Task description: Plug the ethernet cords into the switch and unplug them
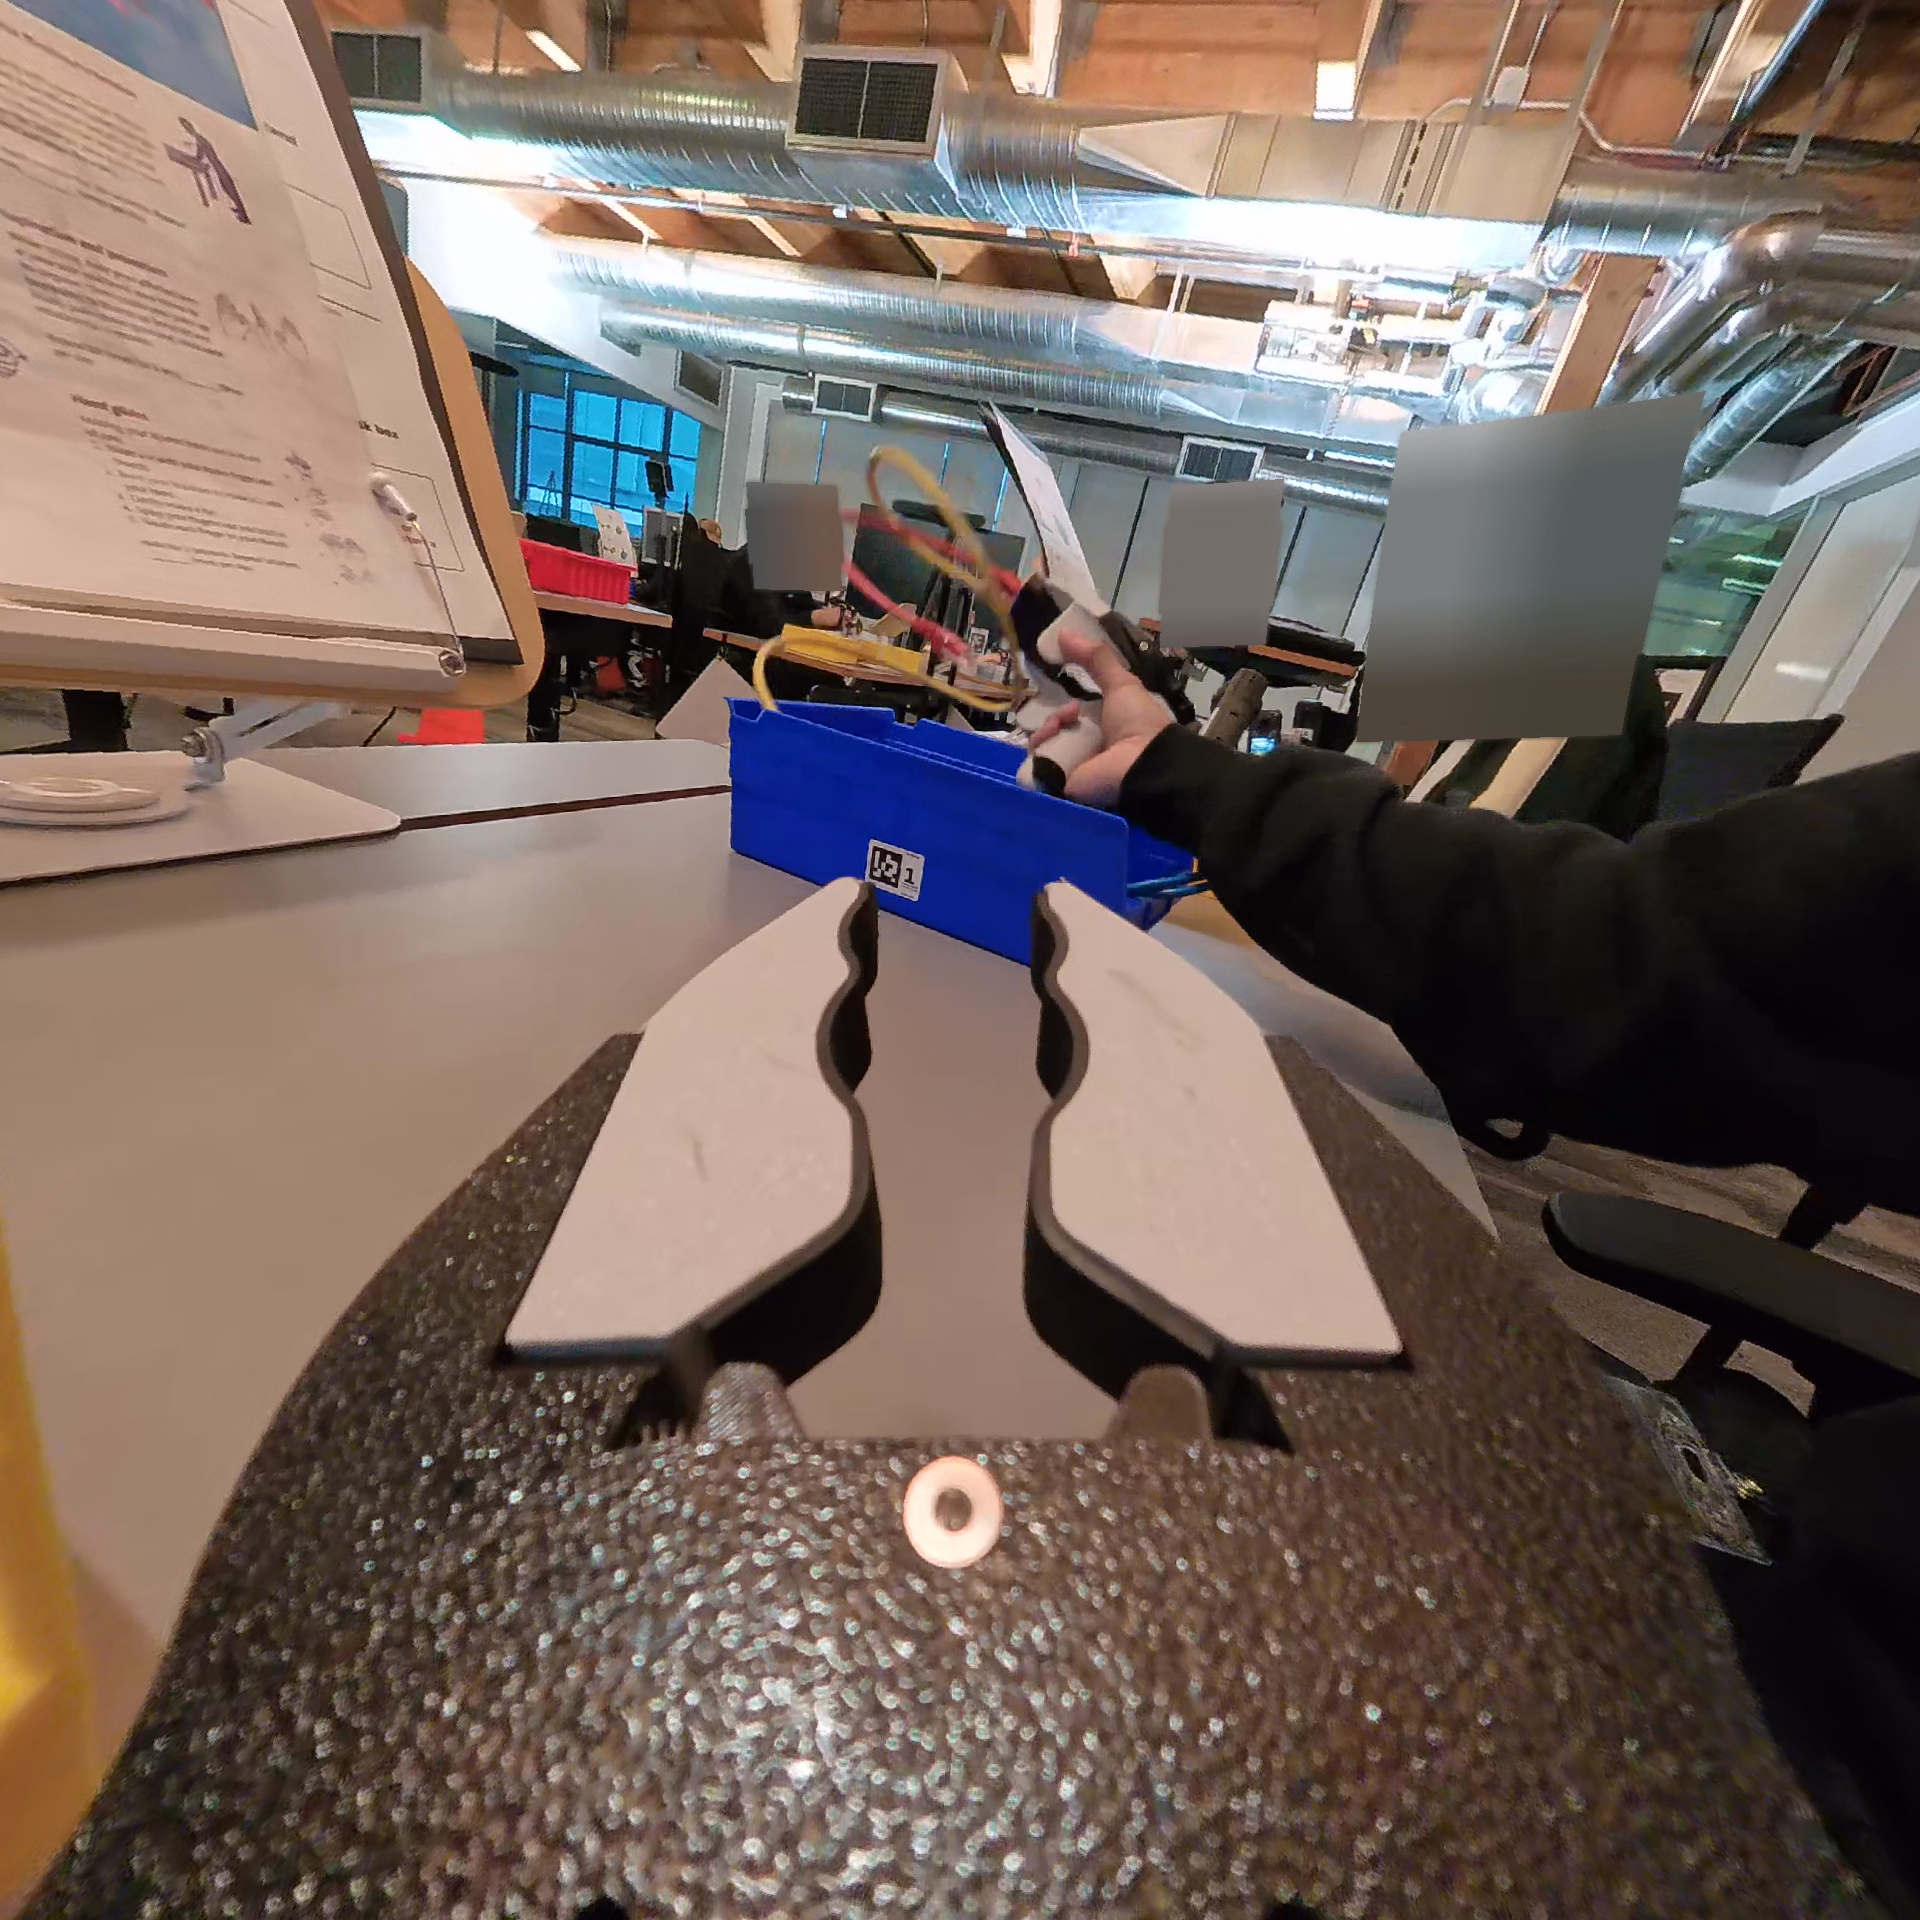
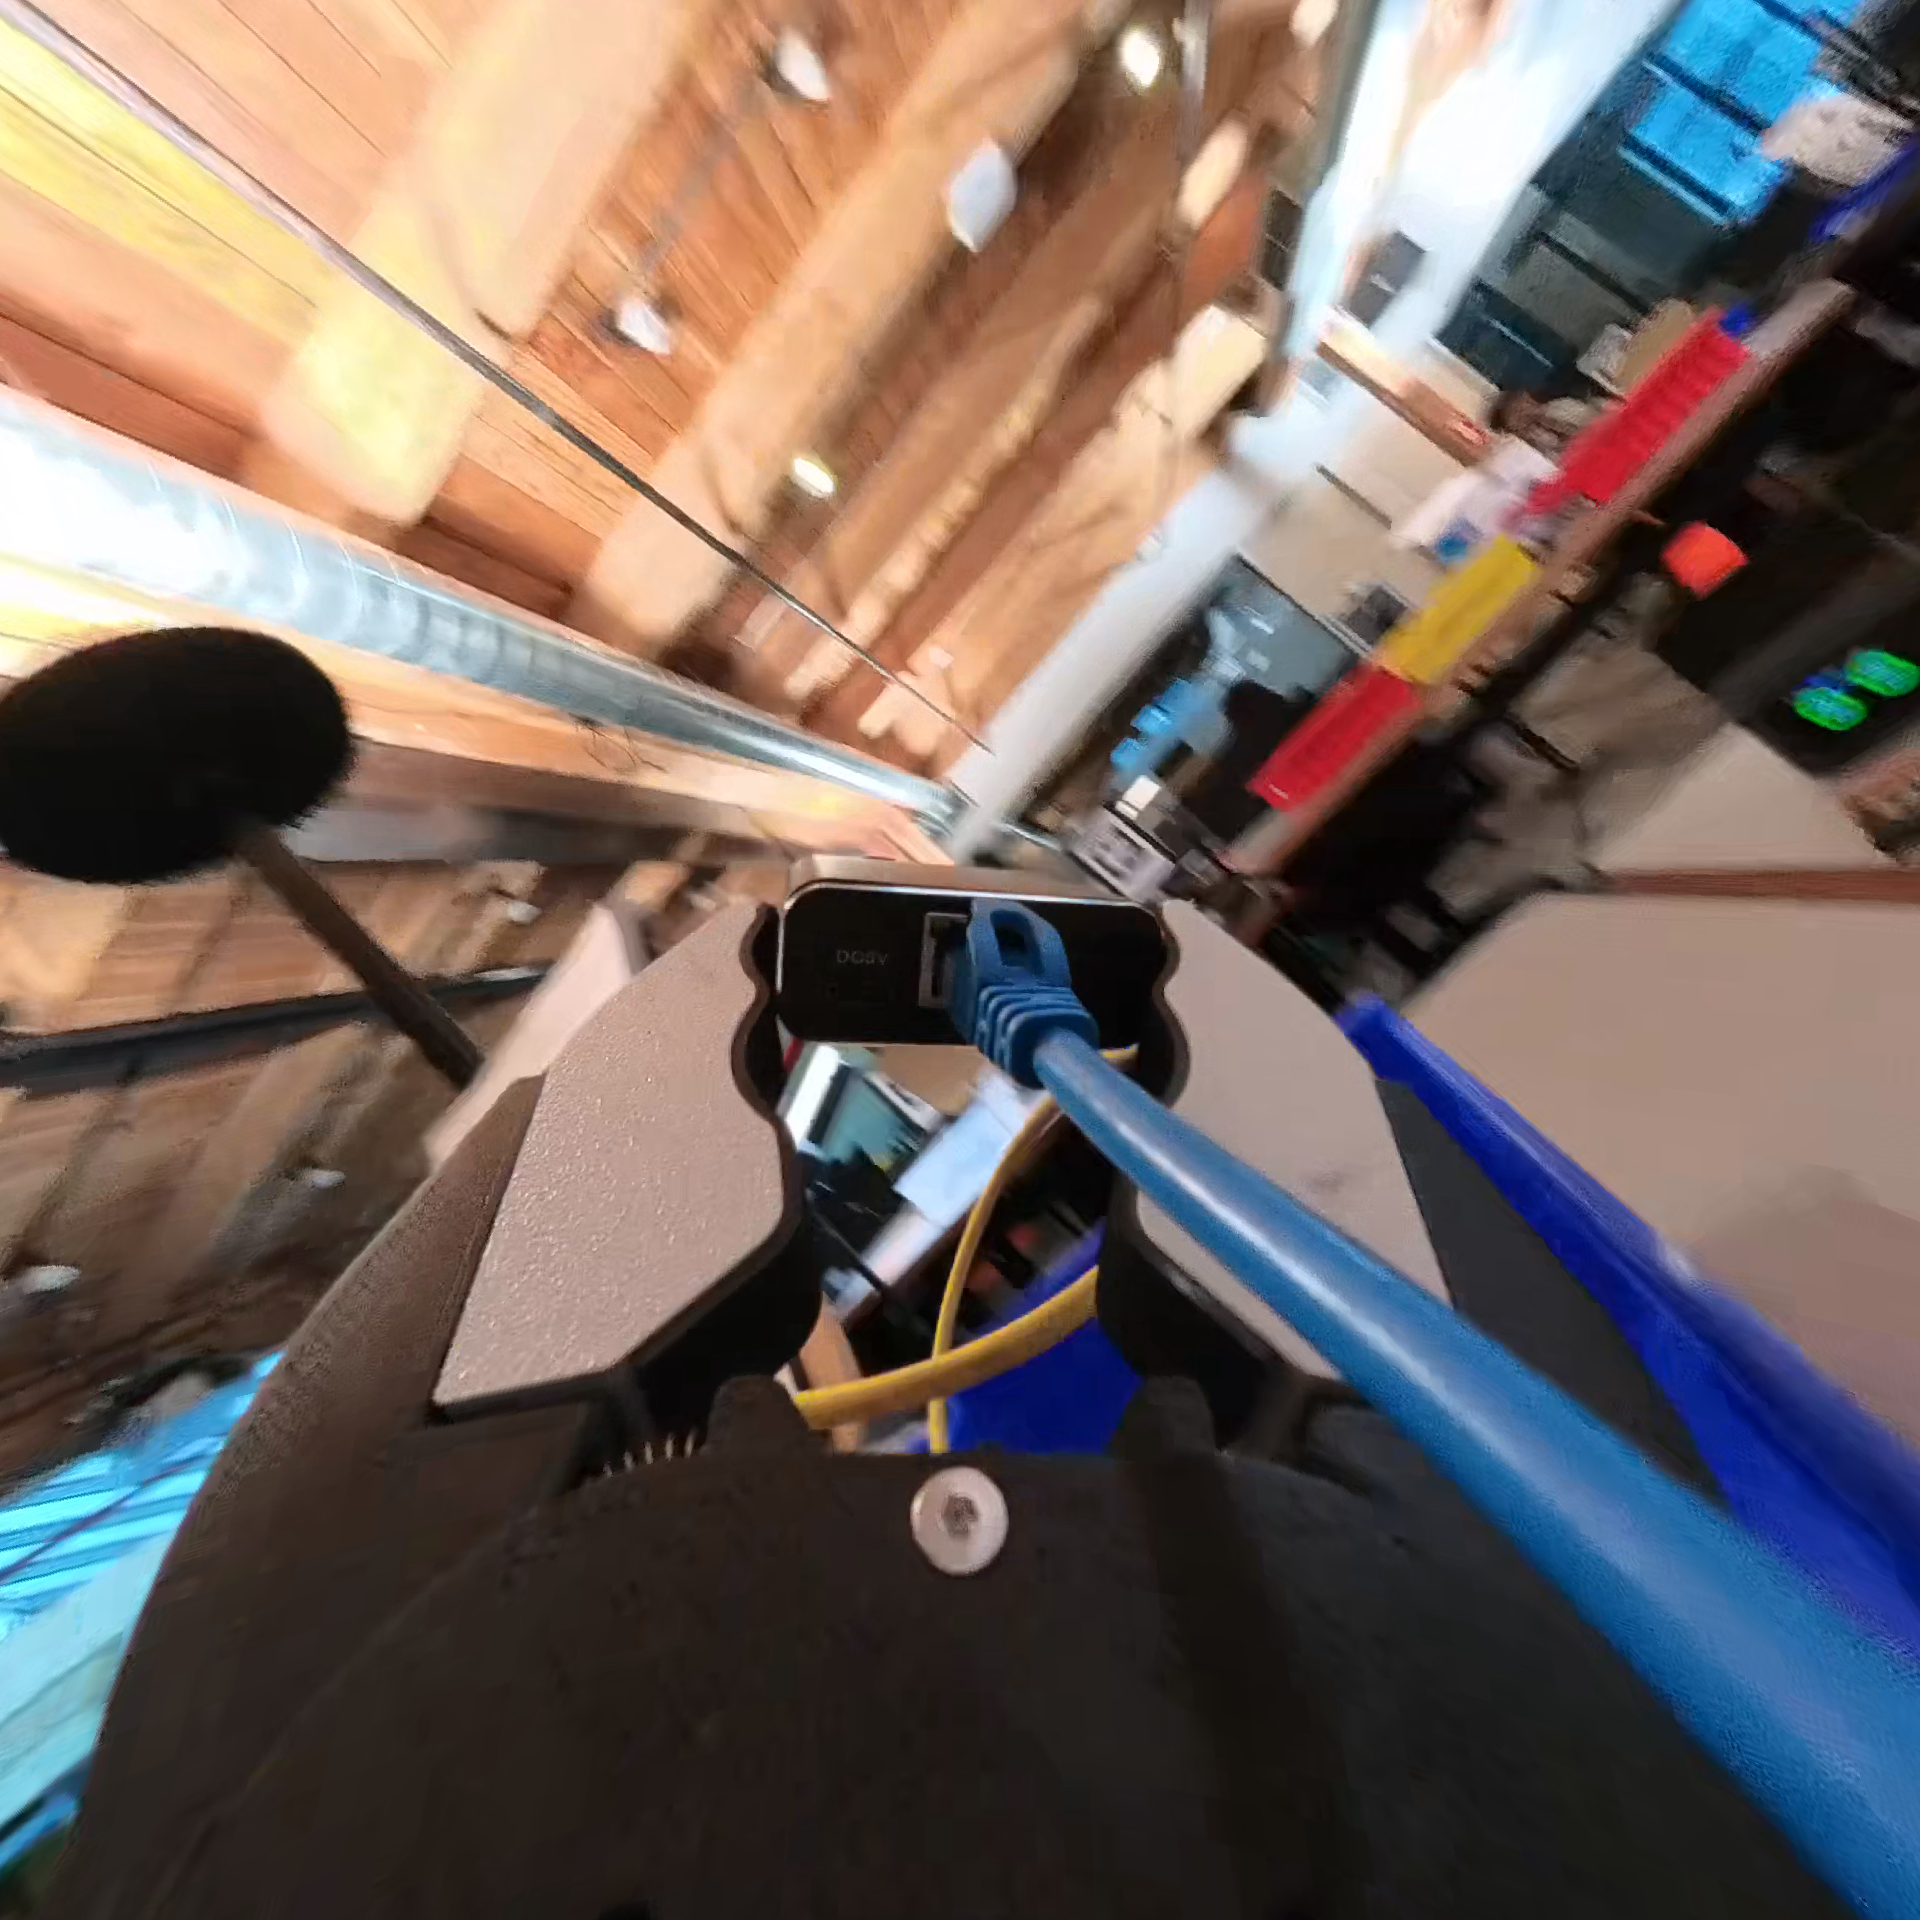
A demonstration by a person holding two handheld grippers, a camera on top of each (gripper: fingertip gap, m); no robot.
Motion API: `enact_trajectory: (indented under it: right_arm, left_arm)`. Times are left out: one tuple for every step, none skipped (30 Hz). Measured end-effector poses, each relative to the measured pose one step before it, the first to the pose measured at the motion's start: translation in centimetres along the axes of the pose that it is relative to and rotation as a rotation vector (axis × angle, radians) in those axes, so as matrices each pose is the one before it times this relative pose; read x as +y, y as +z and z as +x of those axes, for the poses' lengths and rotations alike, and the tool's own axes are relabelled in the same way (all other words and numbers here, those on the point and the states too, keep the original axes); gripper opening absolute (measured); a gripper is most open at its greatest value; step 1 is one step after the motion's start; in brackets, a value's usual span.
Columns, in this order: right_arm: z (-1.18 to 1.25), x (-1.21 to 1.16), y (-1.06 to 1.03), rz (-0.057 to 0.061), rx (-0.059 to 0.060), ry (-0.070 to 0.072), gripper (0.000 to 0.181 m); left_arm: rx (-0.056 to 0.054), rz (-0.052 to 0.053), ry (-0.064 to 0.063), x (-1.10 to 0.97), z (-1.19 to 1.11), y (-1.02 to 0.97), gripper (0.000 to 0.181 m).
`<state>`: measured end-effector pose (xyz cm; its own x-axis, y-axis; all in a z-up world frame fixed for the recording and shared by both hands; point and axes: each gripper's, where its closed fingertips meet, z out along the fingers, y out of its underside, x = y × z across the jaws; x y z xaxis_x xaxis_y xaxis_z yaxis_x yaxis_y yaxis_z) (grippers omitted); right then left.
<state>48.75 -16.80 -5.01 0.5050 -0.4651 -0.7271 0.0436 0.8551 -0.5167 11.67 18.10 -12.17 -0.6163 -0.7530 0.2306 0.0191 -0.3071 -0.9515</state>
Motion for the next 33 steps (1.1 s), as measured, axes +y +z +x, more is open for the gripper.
enact_trajectory:
  right_arm:
    - [1.056,0.891,-0.714,-0.037,0.0893,-0.0224,0.066]
    - [1.267,0.986,-0.627,-0.0417,0.092,-0.017,0.066]
    - [1.257,1.181,-0.494,-0.0565,0.0825,0.0002,0.066]
    - [1.16,1.209,-0.375,-0.0563,0.0704,0.0104,0.066]
    - [0.93,1.098,-0.214,-0.051,0.0525,0.0115,0.066]
    - [0.554,1.022,-0.094,-0.0541,0.0262,0.0091,0.066]
    - [0.229,0.911,-0.012,-0.0542,0.0076,0.0037,0.066]
    - [0.085,0.729,0.07,-0.0481,-0.0014,0.0032,0.066]
    - [0.023,0.686,0.088,-0.0417,-0.0029,0.0124,0.066]
    - [0.147,0.899,0.089,-0.0621,0.0041,0.0342,0.066]
    - [0.121,1.009,0.19,-0.0765,0.0025,0.0554,0.066]
    - [-0.149,1.291,0.244,-0.091,-0.0144,0.0499,0.057]
    - [-0.45,1.484,0.249,-0.0981,-0.0245,0.0517,0.064]
    - [-0.146,1.383,0.16,-0.0768,0.015,0.0127,0.078]
    - [-0.472,1.353,0.068,-0.0702,-0.0014,0.0095,0.085]
    - [-0.85,1.039,0.007,-0.0531,-0.0232,-0.0024,0.086]
    - [-0.818,0.821,-0.071,-0.0384,-0.0122,-0.0281,0.081]
    - [-0.678,0.635,-0.121,-0.0308,0.0094,-0.0476,0.081]
    - [-0.665,0.601,-0.168,-0.0361,0.0199,-0.0609,0.085]
    - [-0.701,0.609,-0.254,-0.0452,0.0242,-0.0753,0.088]
    - [-0.772,0.498,-0.355,-0.0459,0.026,-0.0873,0.091]
    - [-0.883,0.282,-0.477,-0.0406,0.0232,-0.0906,0.096]
    - [-1.004,-0.084,-0.681,-0.0269,0.0151,-0.0903,0.1]
    - [-1.132,-0.439,-0.921,-0.0084,0.006,-0.0954,0.099]
    - [-0.801,-0.759,-1.157,0.0071,0.0213,-0.0996,0.096]
    - [-0.246,-0.916,-1.295,0.0149,0.0465,-0.1007,0.096]
    - [0.253,-0.854,-1.404,0.0145,0.0634,-0.0906,0.1]
    - [0.523,-0.68,-1.427,0.0158,0.0642,-0.0783,0.101]
    - [0.525,-0.405,-1.391,0.0189,0.0516,-0.0723,0.098]
    - [0.472,0.013,-1.271,0.0187,0.0381,-0.0588,0.096]
    - [0.434,0.451,-1.163,0.0167,0.0321,-0.0381,0.096]
    - [0.433,0.86,-1.034,0.0149,0.0314,-0.0251,0.095]
    - [0.389,1.332,-0.968,0.005,0.0318,-0.017,0.095]
  left_arm:
    - [-0.0004,0.0036,0.0024,-0.039,0.018,-0.032,0.027]
    - [-0.0006,0.0033,0.0017,-0.038,0.013,-0.039,0.027]
    - [0.0005,0.0023,0.001,-0.025,0.015,-0.023,0.027]
    - [0.0011,0.0012,0.0005,-0.019,0.016,-0.013,0.027]
    - [0.0003,0.0003,0.0007,-0.001,0.013,0.0,0.027]
    - [0.0004,-0.0003,0.0012,0.01,0.017,0.001,0.027]
    - [0.001,-0.0009,0.0005,0.016,0.012,0.007,0.027]
    - [0.0022,-0.0008,-0.0007,0.011,0.022,0.01,0.027]
    - [0.0009,-0.0003,-0.0017,0.008,-0.006,0.0,0.027]
    - [0.001,0.0003,-0.0017,-0.003,-0.012,-0.002,0.027]
    - [0.0017,0.001,-0.0012,-0.013,0.006,-0.012,0.027]
    - [0.0001,0.002,-0.0003,-0.024,0.005,-0.023,0.027]
    - [-0.0012,0.0028,0.0003,-0.024,-0.012,-0.028,0.027]
    - [-0.0003,0.0024,0.0006,-0.029,-0.006,-0.02,0.028]
    - [0.0014,0.0016,0.0008,-0.025,0.024,-0.018,0.028]
    - [0.0018,0.0004,0.001,-0.004,0.043,-0.014,0.028]
    - [0.0008,-0.0013,0.001,0.029,0.04,0.007,0.027]
    - [0.0017,-0.0023,0.0017,0.03,0.059,0.023,0.028]
    - [0.0035,-0.0026,0.0031,0.036,0.093,0.011,0.028]
    - [0.0036,-0.0028,0.0042,0.033,0.115,0.009,0.028]
    - [0.0025,-0.0025,0.0044,0.039,0.097,0.009,0.028]
    - [0.0009,-0.0022,0.0038,0.019,0.068,0.002,0.028]
    - [0.0005,-0.0028,0.0038,0.037,0.042,0.018,0.028]
    - [0.0011,-0.0049,0.0049,0.054,0.061,0.033,0.028]
    - [0.0,-0.0077,0.0068,0.092,0.053,0.055,0.029]
    - [-0.0016,-0.0097,0.0077,0.096,0.048,0.072,0.03]
    - [-0.0034,-0.0113,0.0067,0.114,0.031,0.11,0.031]
    - [-0.0037,-0.012,0.004,0.089,0.057,0.153,0.032]
    - [-0.0033,-0.0123,0.0005,0.068,0.091,0.204,0.033]
    - [-0.0102,-0.0149,-0.0038,0.073,0.036,0.274,0.033]
    - [-0.0199,-0.0203,-0.0062,0.138,-0.051,0.357,0.033]
    - [-0.0209,-0.0249,-0.0042,0.226,0.01,0.438,0.036]
    - [-0.018,-0.0282,-0.0001,0.329,0.16,0.515,0.038]
